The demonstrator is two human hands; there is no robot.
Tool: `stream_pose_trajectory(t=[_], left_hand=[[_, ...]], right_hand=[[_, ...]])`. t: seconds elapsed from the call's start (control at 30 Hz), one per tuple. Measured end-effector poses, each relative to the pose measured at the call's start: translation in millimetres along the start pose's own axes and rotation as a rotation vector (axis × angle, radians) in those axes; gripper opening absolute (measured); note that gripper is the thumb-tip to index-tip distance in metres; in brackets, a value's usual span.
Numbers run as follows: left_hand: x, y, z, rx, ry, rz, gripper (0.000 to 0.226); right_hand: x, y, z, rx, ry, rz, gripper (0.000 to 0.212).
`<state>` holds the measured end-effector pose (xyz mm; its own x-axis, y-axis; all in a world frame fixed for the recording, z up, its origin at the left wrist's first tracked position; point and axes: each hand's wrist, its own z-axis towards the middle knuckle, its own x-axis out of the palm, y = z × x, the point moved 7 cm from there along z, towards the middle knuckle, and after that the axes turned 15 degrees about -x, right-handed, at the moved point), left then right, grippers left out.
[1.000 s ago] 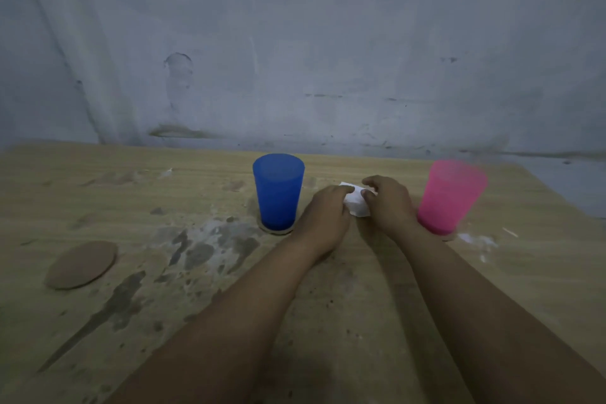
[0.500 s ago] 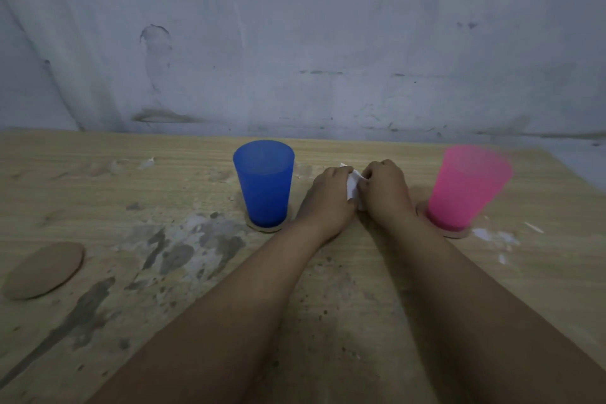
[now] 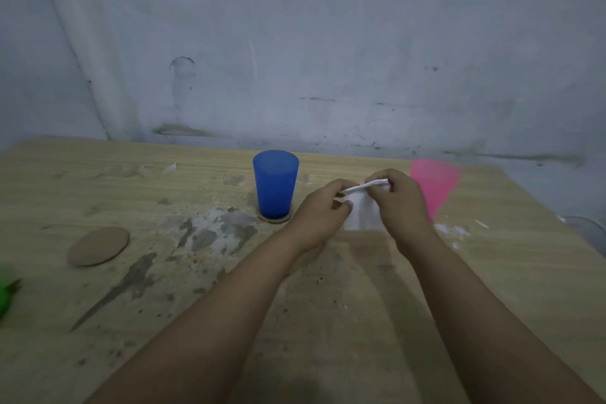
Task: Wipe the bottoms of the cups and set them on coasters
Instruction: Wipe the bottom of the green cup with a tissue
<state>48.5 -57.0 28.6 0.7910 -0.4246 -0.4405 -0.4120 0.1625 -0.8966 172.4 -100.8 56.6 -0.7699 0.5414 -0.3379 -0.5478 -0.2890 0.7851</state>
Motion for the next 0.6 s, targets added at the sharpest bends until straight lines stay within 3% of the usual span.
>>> stream_pose_trajectory(t=[0.07, 0.27, 0.6], left_hand=[[-10, -3, -23, 0.008, -0.021, -0.057, 0.021], [-53, -4, -90, 0.023, -0.136, -0.166, 0.019], [-154, 59, -198, -0.084, -0.332, -0.343, 0.024]], right_hand=[[-1, 18, -15, 0.004, 0.032, 0.071, 0.015], [15, 73, -56, 0.007, 0.123, 0.231, 0.017], [113, 150, -125, 0.127, 0.329, 0.422, 0.012]])
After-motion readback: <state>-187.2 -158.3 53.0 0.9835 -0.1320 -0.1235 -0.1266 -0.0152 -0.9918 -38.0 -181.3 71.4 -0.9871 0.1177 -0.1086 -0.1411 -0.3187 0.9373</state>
